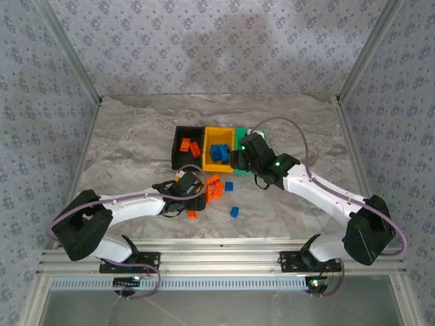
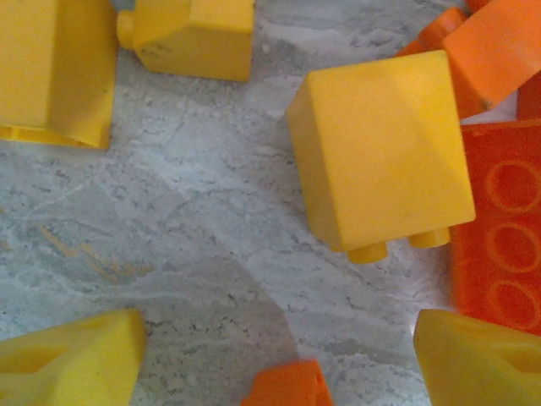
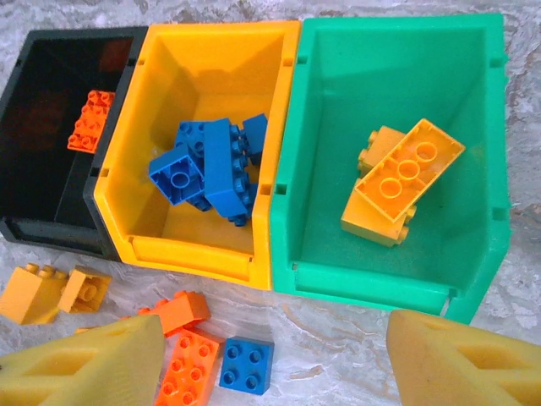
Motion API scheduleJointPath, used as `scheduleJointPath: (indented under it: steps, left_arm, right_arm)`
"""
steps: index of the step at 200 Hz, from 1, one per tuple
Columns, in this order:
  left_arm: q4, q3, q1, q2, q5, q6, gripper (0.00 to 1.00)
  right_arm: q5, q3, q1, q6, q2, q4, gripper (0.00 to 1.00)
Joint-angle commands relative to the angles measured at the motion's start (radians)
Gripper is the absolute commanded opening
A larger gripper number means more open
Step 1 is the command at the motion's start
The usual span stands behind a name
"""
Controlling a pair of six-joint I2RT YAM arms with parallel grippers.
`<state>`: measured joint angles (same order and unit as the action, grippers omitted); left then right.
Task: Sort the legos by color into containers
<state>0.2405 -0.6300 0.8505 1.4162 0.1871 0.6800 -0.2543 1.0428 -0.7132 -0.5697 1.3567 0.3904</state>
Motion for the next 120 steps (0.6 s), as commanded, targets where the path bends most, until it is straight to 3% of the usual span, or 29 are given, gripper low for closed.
scheduleJointPath:
  steps: [1,42,120]
  left_arm:
    - [0.051,0.038,-0.004,-0.062,0.018,0.029,0.81]
    - [0.108,0.09,-0.006,-0.178,0.015,0.049,0.78]
    - [0.184,0.072,0.018,-0.094,-0.053,0.067,0.62]
  right_arm:
    - [0.003,-0.021,0.005,-0.018,-0.03,-0.023,0.72]
    - [0.019,-0.041,0.005,-0.033,-0.038,-0.046,0.72]
    - [0.005,-0.084,0.014,-0.039,-0.087,-0.048,0.72]
